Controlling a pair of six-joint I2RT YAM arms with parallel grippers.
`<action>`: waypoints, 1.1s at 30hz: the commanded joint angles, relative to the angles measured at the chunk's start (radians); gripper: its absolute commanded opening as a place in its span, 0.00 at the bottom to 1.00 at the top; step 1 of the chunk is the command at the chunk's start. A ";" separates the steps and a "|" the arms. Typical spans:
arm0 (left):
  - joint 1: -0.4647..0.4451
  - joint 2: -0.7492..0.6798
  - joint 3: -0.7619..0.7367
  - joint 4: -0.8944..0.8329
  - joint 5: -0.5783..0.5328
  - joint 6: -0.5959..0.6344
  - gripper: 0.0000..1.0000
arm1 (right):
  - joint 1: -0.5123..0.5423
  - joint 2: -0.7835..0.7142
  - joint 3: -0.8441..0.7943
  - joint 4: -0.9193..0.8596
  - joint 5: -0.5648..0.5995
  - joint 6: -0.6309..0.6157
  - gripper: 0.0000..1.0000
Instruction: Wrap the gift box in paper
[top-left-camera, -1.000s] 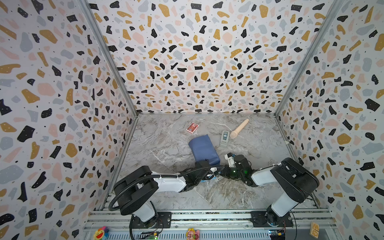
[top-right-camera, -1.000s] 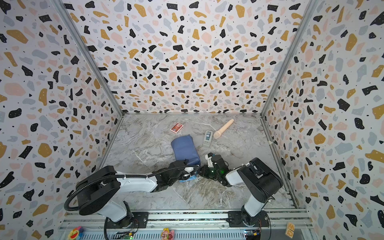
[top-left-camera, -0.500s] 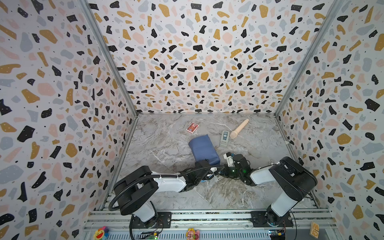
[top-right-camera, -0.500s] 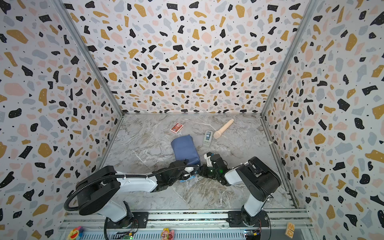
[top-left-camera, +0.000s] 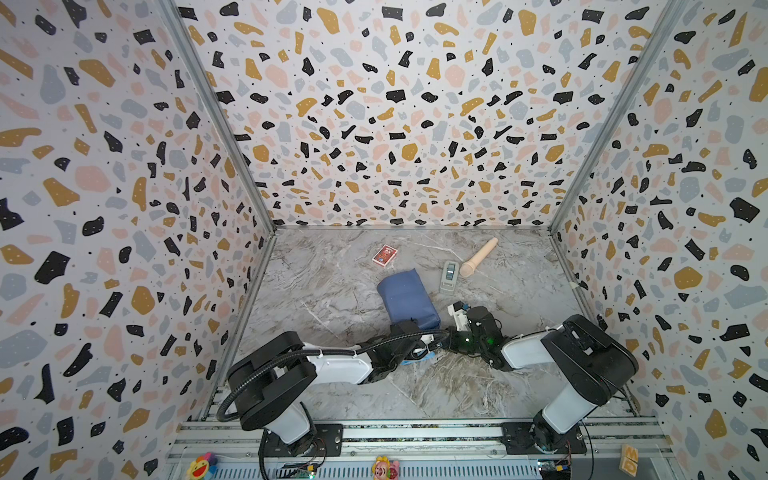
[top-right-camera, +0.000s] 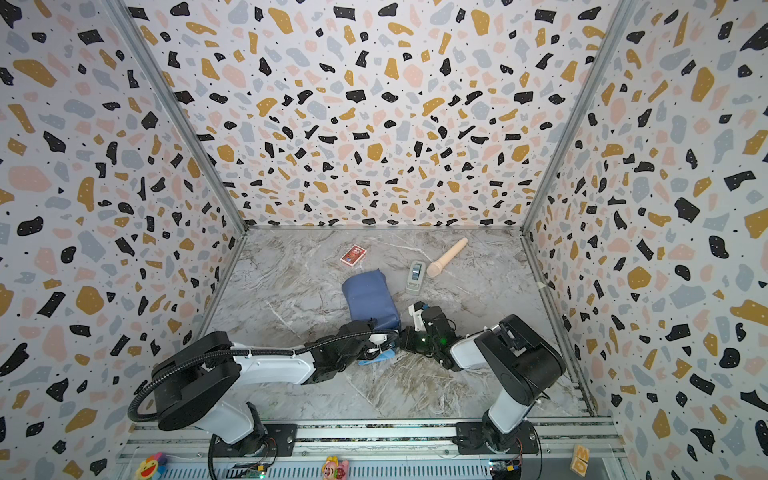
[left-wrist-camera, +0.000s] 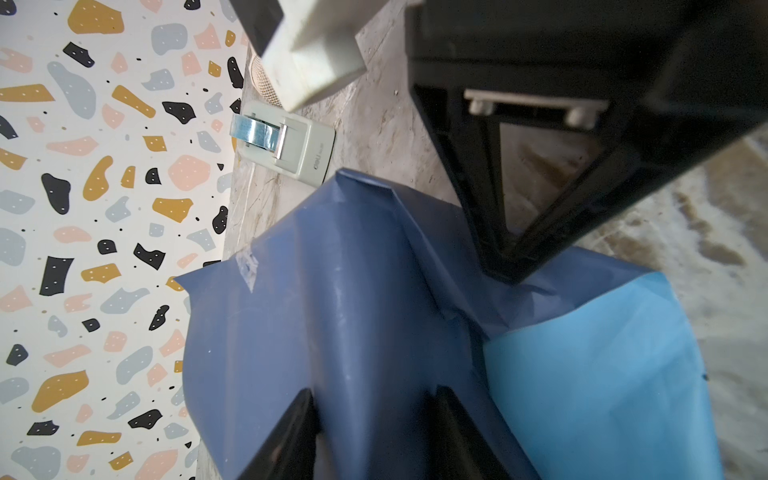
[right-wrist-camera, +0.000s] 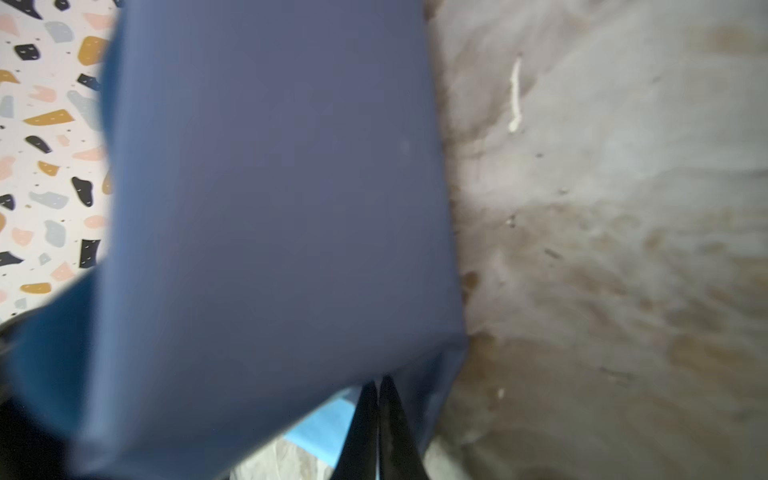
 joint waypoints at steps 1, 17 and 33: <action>0.004 0.022 -0.001 -0.098 0.034 -0.018 0.45 | 0.009 0.032 0.023 0.029 0.048 0.014 0.06; 0.004 0.022 0.001 -0.091 0.041 -0.019 0.45 | 0.044 0.055 -0.017 0.136 0.102 0.026 0.07; 0.004 0.023 0.001 -0.095 0.041 -0.021 0.45 | 0.048 0.146 -0.073 0.258 0.057 0.027 0.10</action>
